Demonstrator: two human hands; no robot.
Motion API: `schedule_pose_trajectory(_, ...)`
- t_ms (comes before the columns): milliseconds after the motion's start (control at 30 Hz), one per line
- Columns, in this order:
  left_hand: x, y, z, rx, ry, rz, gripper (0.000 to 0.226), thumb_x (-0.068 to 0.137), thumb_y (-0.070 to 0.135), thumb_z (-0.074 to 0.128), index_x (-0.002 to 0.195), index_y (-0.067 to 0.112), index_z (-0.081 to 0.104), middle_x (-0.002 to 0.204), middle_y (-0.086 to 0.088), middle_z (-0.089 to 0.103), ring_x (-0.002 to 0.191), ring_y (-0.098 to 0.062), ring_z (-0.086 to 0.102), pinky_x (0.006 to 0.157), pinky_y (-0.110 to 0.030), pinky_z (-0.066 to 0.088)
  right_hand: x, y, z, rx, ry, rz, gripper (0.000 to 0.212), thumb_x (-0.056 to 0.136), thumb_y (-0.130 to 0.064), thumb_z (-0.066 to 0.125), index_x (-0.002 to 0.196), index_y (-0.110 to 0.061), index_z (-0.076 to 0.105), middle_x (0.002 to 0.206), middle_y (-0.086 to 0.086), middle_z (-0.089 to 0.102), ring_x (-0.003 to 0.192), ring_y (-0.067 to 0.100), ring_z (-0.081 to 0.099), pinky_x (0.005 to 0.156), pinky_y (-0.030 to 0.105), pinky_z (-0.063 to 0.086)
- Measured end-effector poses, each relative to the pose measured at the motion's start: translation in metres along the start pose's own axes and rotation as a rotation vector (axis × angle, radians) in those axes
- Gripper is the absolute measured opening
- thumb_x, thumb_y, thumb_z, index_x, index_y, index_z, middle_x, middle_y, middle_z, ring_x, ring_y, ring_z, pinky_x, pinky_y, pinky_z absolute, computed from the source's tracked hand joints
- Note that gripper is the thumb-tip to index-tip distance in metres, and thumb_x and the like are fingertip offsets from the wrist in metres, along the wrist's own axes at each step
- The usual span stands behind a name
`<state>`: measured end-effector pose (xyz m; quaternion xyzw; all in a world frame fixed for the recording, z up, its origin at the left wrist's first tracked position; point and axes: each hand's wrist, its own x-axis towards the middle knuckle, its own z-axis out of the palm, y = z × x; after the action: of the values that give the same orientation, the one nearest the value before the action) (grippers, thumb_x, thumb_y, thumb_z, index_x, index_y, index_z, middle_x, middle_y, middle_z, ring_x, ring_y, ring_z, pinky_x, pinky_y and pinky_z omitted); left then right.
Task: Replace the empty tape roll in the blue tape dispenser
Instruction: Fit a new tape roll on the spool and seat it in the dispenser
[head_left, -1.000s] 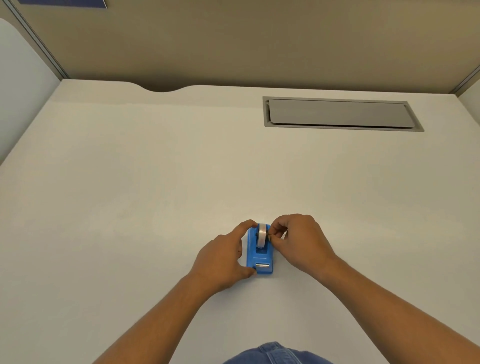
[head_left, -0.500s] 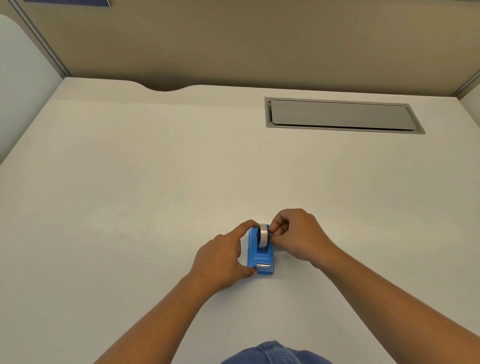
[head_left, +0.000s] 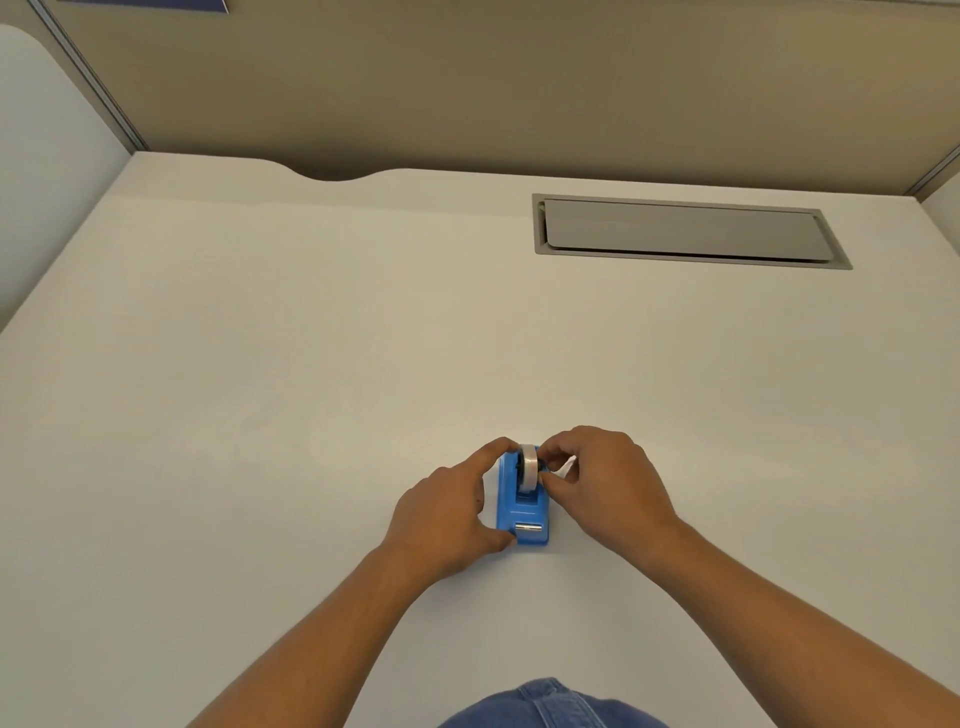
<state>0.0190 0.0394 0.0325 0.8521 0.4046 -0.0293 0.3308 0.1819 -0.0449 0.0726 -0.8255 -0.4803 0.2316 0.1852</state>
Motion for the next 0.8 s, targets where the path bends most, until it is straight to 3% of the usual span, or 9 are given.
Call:
schedule_pose_trajectory(267, 0.002, 0.001, 0.001, 0.005, 0.005, -0.017, 0.096, 0.068, 0.046, 0.082, 0.141, 0.054, 0.021, 0.064, 0.013, 0.044, 0.055, -0.008, 0.044, 0.049, -0.02, 0.034, 0.012, -0.009, -0.004, -0.176, -0.111, -0.036, 0.017, 0.088, -0.019, 0.065, 0.099, -0.027, 0.074, 0.097, -0.003, 0.074, 0.081, 0.02, 0.066, 0.074, 0.034, 0.055)
schedule_pose_trajectory(533, 0.0, 0.005, -0.002, 0.031, -0.004, -0.024, 0.095, 0.069, 0.049, 0.081, 0.142, 0.053, 0.021, 0.065, 0.014, 0.043, 0.056, -0.009, 0.044, 0.047, -0.018, 0.032, 0.006, -0.001, -0.007, -0.034, -0.111, -0.04, 0.022, 0.083, -0.016, 0.07, 0.103, -0.026, 0.073, 0.09, -0.011, 0.072, 0.077, 0.01, 0.065, 0.073, 0.028, 0.055)
schedule_pose_trajectory(633, 0.0, 0.005, -0.001, 0.019, -0.003, -0.031, 0.096, 0.069, 0.05, 0.081, 0.143, 0.052, 0.021, 0.065, 0.015, 0.043, 0.056, -0.009, 0.045, 0.048, -0.017, 0.032, 0.001, 0.0, -0.008, -0.028, -0.104, -0.069, 0.032, 0.082, -0.016, 0.071, 0.11, -0.03, 0.066, 0.094, -0.014, 0.069, 0.079, 0.008, 0.065, 0.075, 0.031, 0.057)
schedule_pose_trajectory(800, -0.002, 0.004, 0.0, 0.005, 0.003, -0.038, 0.098, 0.068, 0.05, 0.081, 0.144, 0.052, 0.019, 0.066, 0.015, 0.046, 0.056, -0.008, 0.047, 0.049, -0.016, 0.036, -0.003, -0.002, -0.004, -0.068, -0.131, -0.157, 0.044, 0.084, -0.021, 0.07, 0.123, -0.037, 0.061, 0.106, -0.015, 0.064, 0.079, 0.007, 0.055, 0.078, 0.026, 0.05)
